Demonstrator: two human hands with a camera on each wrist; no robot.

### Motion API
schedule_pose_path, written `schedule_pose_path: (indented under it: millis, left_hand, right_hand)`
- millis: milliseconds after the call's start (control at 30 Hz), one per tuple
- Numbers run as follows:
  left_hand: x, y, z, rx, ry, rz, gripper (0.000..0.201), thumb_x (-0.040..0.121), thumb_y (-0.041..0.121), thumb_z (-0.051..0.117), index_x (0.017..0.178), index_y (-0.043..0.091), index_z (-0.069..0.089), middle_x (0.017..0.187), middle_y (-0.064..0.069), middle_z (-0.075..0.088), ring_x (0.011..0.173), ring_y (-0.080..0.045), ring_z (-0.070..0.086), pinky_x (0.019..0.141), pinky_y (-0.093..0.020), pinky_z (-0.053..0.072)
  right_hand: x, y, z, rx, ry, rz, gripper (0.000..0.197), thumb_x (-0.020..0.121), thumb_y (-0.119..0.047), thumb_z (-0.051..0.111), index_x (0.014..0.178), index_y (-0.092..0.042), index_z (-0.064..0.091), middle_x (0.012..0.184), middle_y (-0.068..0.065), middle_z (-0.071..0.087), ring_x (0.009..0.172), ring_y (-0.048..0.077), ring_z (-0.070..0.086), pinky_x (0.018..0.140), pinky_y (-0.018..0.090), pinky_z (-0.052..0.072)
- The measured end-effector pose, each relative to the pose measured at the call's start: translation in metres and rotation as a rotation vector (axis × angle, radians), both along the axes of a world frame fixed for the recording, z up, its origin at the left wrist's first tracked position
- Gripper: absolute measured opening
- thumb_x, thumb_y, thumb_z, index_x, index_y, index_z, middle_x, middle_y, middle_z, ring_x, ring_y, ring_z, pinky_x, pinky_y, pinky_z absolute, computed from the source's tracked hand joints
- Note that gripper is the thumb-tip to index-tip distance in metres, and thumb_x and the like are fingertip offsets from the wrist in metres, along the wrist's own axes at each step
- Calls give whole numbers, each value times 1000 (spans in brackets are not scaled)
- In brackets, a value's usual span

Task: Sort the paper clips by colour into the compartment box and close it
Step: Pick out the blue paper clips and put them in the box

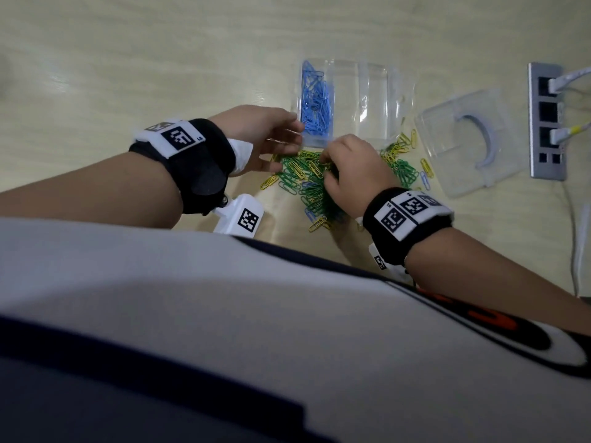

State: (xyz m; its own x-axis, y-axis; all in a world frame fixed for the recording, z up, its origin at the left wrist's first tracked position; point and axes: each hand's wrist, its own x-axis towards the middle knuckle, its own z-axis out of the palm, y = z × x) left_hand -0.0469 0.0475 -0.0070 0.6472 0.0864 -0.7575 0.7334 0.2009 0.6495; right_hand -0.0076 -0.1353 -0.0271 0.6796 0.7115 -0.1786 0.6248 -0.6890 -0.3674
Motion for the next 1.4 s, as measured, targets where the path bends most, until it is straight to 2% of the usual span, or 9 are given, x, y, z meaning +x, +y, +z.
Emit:
schedule_pose_path:
  millis: [133, 300, 433, 600, 800, 967, 1100, 1267, 1400]
  left_hand:
    - [3, -1, 2, -2, -49, 54, 19, 95, 31, 48, 88, 23, 64, 94, 7, 65, 85, -11, 62, 74, -30, 47]
    - [3, -4, 0, 49, 27, -16, 16, 94, 28, 48, 87, 21, 61, 80, 5, 64, 73, -12, 59, 73, -30, 45]
    - [-2, -10, -6, 49, 104, -65, 21, 96, 29, 46, 84, 18, 61, 78, 2, 60, 68, -12, 55, 66, -27, 43]
    - [-4, -15, -9, 38, 124, -93, 28, 99, 28, 40, 81, 16, 58, 77, 0, 58, 68, -12, 55, 64, -26, 41]
    - [-3, -18, -8, 10, 120, -88, 32, 100, 30, 39, 81, 13, 59, 77, -2, 62, 70, -14, 59, 65, -26, 43]
    - [-1, -31, -7, -5, 116, -105, 38, 101, 34, 36, 86, 9, 62, 83, -6, 65, 74, -17, 62, 73, -28, 50]
    - [0, -36, -5, -11, 106, -84, 40, 101, 35, 36, 84, 10, 62, 80, -5, 64, 71, -16, 61, 73, -28, 51]
    - [1, -40, -1, -40, 103, -76, 44, 102, 37, 33, 85, 8, 62, 81, -7, 64, 73, -17, 62, 75, -30, 51]
    - [2, -43, -2, -14, 109, -82, 44, 101, 36, 34, 81, 9, 62, 70, -4, 62, 66, -16, 59, 66, -29, 50]
  right_hand:
    - [1, -1, 2, -38, -33, 21, 25, 89, -25, 57, 111, -15, 64, 113, 7, 54, 107, 27, 50, 90, 40, 45]
    - [-8, 8, -1, -224, -101, 107, 31, 92, -44, 52, 114, -24, 60, 114, 2, 53, 112, 25, 47, 91, 38, 36]
    - [-9, 13, -2, -235, -120, 45, 25, 94, -35, 49, 111, -21, 60, 115, 2, 56, 112, 25, 49, 92, 38, 34]
    - [-2, 9, 3, -181, -75, -3, 18, 94, -29, 47, 103, -21, 60, 104, 2, 59, 104, 26, 53, 92, 40, 34]
    - [8, -6, 13, 32, 40, -174, 12, 92, -23, 52, 100, -20, 61, 90, 0, 67, 85, 24, 61, 76, 33, 49]
    - [5, -4, 13, 187, 97, -299, 18, 88, -14, 54, 103, -18, 63, 82, -3, 67, 81, 21, 62, 75, 37, 52]
    - [5, -7, 13, 258, 122, -355, 14, 85, -15, 57, 97, -20, 63, 75, -7, 65, 76, 16, 62, 74, 35, 52]
    - [3, -6, 15, 280, 152, -344, 9, 85, -20, 61, 93, -22, 65, 76, -9, 65, 75, 13, 62, 76, 35, 53]
    - [6, -8, 15, 98, -45, -350, 12, 85, -19, 55, 94, -22, 62, 92, -1, 63, 90, 24, 58, 81, 38, 48]
